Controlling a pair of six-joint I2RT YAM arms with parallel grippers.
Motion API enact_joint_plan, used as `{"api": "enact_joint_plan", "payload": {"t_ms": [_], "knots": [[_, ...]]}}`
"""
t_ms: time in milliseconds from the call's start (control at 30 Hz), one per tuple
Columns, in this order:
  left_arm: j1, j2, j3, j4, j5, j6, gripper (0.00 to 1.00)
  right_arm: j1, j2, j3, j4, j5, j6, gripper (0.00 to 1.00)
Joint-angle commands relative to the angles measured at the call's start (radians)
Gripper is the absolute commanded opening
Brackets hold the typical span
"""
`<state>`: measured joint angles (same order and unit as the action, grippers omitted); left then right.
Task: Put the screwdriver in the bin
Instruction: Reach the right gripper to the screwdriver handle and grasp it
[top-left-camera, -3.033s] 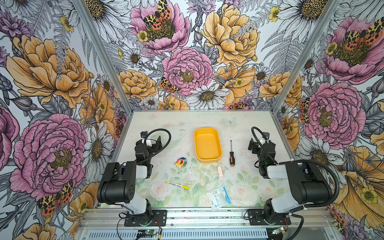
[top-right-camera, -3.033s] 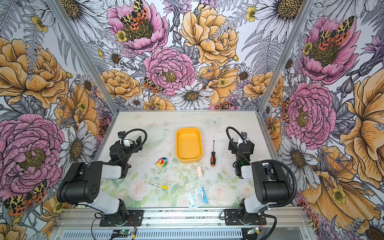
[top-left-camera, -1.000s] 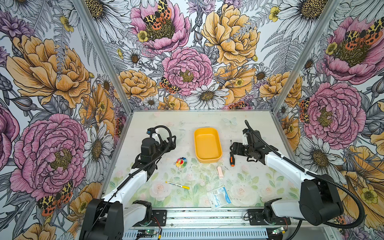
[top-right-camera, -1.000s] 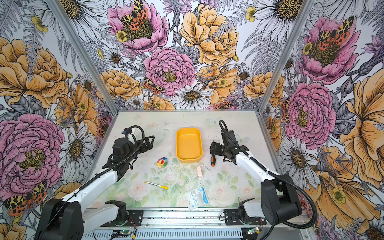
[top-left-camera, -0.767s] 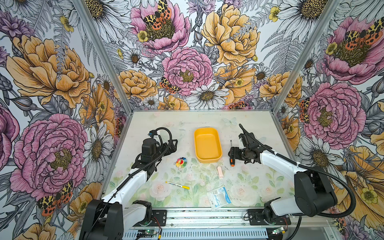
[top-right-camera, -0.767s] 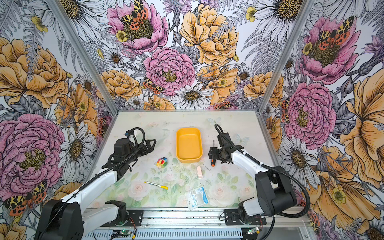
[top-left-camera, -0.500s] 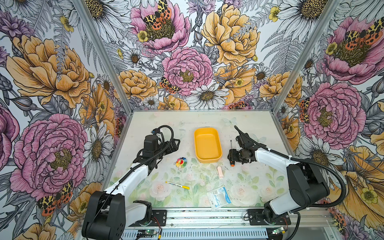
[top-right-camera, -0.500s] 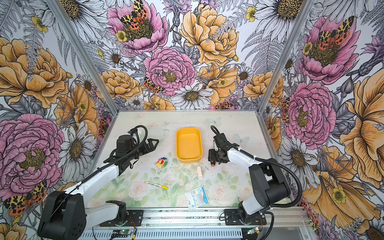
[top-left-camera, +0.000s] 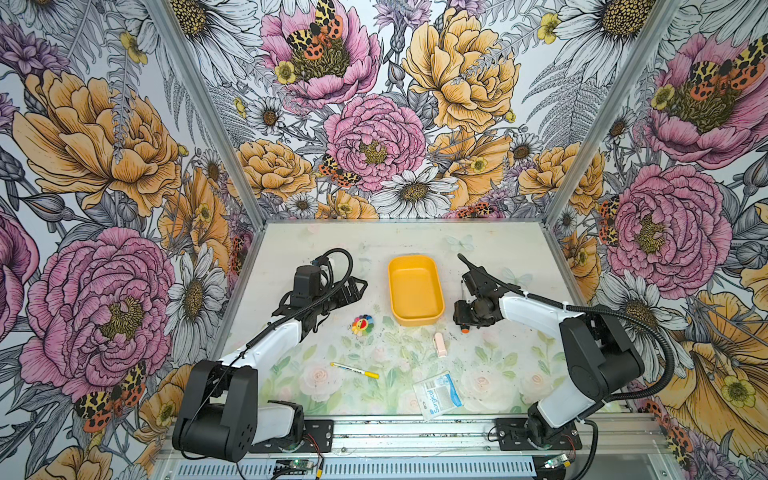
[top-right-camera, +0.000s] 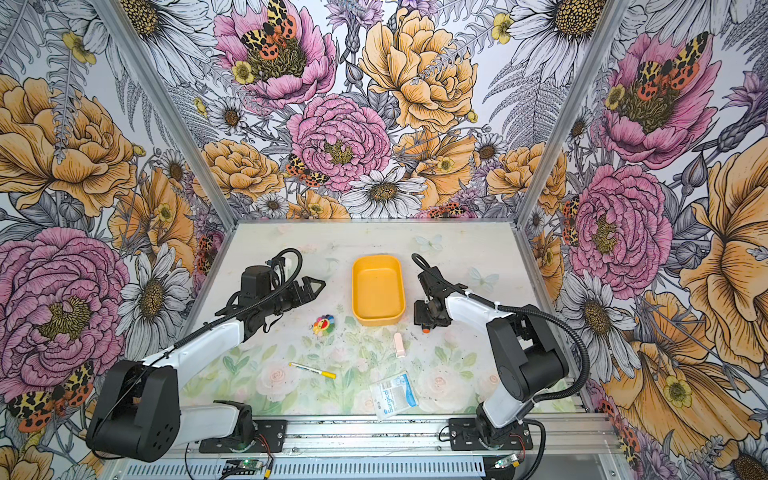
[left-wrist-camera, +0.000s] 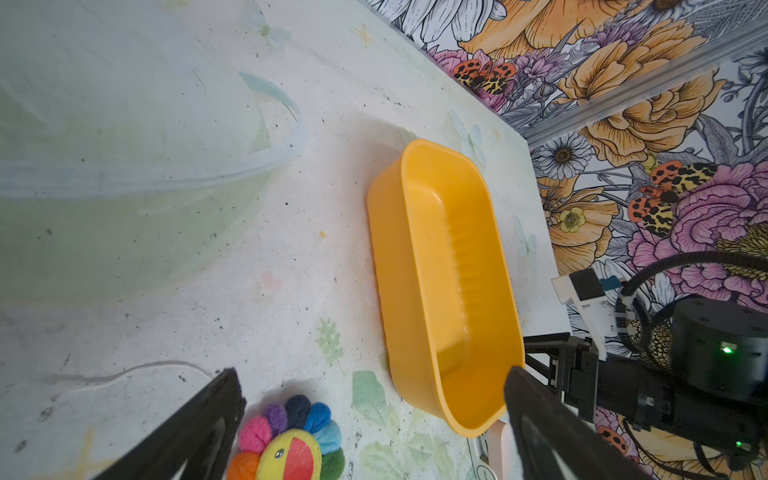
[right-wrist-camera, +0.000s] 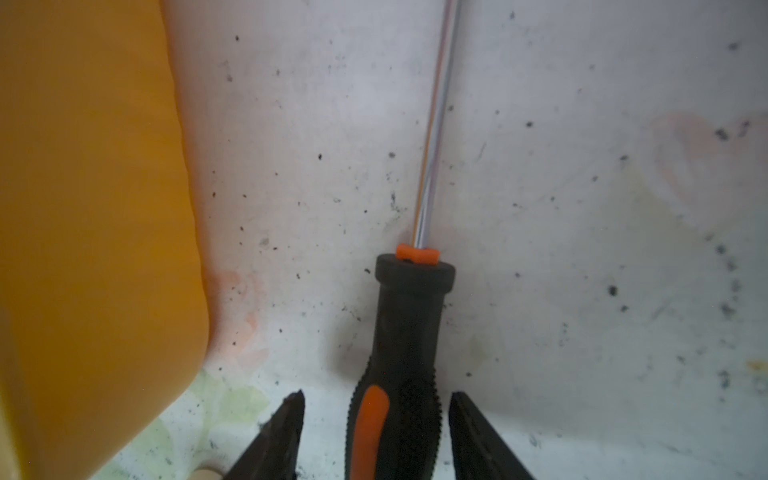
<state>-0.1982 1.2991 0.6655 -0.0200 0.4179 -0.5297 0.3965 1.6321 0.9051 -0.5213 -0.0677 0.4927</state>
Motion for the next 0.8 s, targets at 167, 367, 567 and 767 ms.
{"api": "enact_joint_plan", "payload": {"t_ms": [167, 367, 567, 767], "knots": [[-0.018, 0.031, 0.038, 0.003, 0.025, -0.018, 0.99, 0.012, 0.048, 0.045, -0.026, 0.062, -0.004, 0.47], [-0.023, 0.040, 0.051, 0.003, 0.028, -0.013, 0.99, 0.010, 0.066, 0.060, -0.046, 0.059, -0.021, 0.20], [-0.023, 0.039, 0.057, 0.000, 0.034, -0.015, 0.99, -0.006, 0.018, 0.065, -0.068, 0.045, -0.037, 0.00], [-0.023, 0.041, 0.071, -0.004, 0.041, -0.012, 0.99, -0.113, -0.140, 0.141, -0.094, -0.074, -0.045, 0.00]]}}
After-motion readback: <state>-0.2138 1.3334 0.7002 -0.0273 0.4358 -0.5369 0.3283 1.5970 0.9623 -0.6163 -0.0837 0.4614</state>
